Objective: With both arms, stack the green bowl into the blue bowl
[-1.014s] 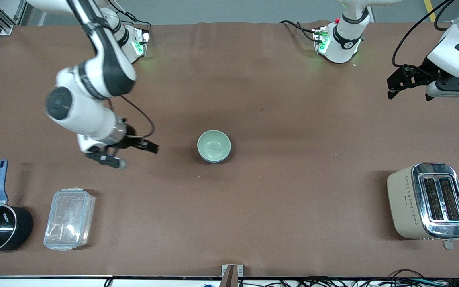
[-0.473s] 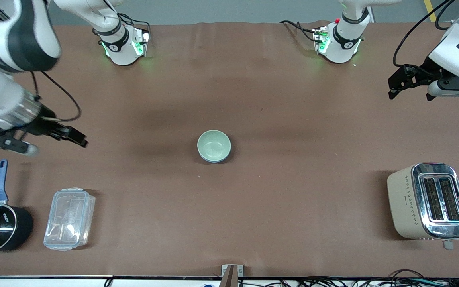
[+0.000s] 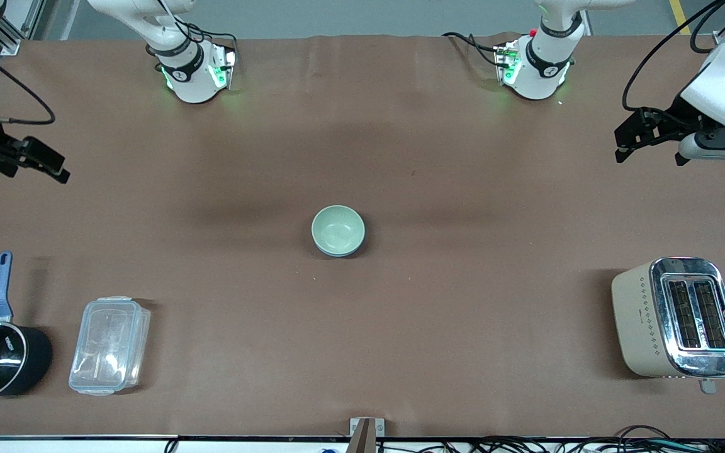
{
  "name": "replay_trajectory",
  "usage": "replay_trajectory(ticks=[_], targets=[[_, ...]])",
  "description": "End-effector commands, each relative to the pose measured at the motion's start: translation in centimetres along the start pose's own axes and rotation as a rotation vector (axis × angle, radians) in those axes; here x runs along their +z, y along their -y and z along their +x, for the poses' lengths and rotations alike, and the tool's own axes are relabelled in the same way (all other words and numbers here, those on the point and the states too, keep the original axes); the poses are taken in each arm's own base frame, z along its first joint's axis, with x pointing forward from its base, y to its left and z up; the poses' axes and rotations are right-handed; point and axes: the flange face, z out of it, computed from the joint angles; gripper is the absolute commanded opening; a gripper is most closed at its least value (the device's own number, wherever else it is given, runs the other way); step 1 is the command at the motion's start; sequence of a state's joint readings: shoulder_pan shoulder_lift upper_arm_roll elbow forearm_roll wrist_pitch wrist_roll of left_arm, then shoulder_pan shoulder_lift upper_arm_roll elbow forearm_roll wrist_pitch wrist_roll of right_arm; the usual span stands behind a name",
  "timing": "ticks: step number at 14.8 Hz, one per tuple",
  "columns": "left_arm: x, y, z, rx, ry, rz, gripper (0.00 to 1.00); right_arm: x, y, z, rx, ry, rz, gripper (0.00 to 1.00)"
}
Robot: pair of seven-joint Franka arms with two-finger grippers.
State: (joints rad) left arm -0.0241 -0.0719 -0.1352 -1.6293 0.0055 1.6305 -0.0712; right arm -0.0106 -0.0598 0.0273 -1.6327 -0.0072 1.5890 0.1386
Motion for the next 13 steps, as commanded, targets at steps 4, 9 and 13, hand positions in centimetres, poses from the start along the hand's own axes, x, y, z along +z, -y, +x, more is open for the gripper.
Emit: replay_trajectory(ticks=[4,9,13], targets=[[-0.4,0.0,0.3,0.011,-0.005,-0.006,1.00,-1.3,-0.3,-1.1,-0.090,0.042,-0.021,1.00],[-0.2,0.0,0.5,0.011,-0.003,-0.006,1.00,-3.4,-1.3,0.4,-0.077,-0.009,-0.010,1.00],[0.2,0.2,0.7,0.007,0.006,-0.006,1.00,-2.5,-2.9,1.0,-0.073,0.010,0.021,1.00]])
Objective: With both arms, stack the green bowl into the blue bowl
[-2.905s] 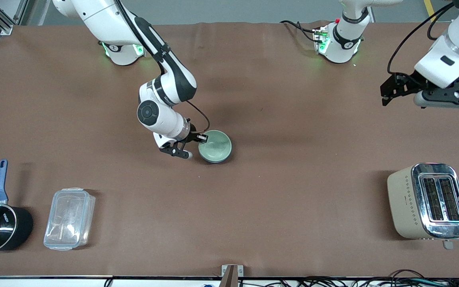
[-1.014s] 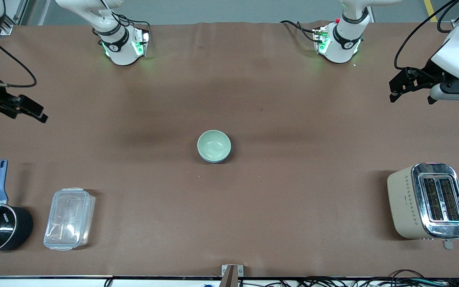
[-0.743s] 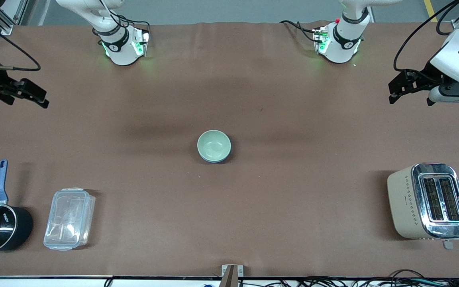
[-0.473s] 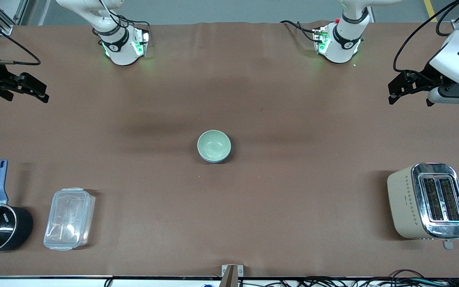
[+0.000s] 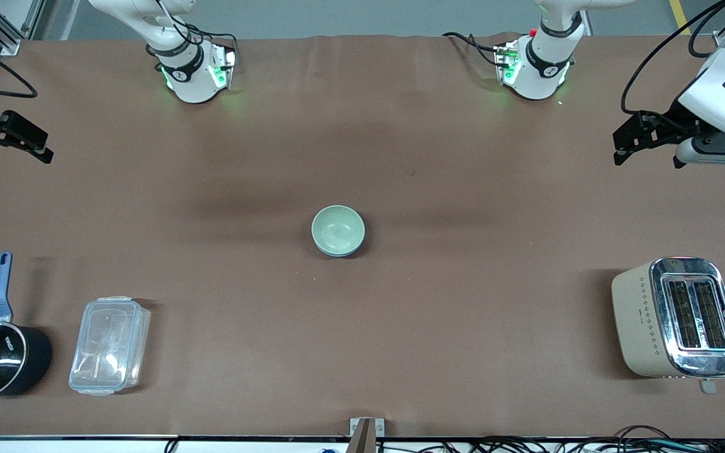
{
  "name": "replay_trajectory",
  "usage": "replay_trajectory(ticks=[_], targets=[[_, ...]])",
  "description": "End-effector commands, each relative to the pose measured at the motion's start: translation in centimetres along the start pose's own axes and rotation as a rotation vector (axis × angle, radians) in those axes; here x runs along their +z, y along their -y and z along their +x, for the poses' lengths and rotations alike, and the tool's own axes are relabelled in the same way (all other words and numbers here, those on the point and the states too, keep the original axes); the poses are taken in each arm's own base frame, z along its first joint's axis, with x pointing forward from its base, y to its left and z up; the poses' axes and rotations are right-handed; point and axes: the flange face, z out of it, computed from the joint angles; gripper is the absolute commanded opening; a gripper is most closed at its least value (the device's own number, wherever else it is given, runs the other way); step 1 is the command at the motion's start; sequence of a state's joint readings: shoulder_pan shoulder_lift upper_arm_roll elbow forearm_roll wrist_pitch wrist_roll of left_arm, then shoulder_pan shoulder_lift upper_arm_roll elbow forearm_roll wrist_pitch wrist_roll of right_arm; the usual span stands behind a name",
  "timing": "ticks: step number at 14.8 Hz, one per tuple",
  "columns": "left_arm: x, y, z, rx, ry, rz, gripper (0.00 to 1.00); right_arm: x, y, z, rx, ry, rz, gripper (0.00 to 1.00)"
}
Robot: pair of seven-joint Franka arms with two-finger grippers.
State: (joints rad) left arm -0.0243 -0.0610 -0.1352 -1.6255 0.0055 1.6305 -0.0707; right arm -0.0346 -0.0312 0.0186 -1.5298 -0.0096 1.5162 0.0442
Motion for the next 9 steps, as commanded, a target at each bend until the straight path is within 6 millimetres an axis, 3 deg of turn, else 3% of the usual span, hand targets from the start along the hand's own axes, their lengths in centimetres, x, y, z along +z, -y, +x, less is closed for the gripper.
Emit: replay_trajectory(ticks=[1,4,9], targets=[[-0.2,0.3,0.4,0.005,-0.001,-0.004,1.00,0.3,-1.4,0.5,-0.023,0.015,0.025,1.00],[-0.2,0.1,0.3,0.010,0.000,0.002,1.00,1.3,-1.5,0.5,-0.023,0.029,0.025,1.00],[-0.2,-0.7,-0.1,0.026,0.022,0.005,1.00,1.2,-1.7,0.5,-0.020,0.026,0.025,1.00]])
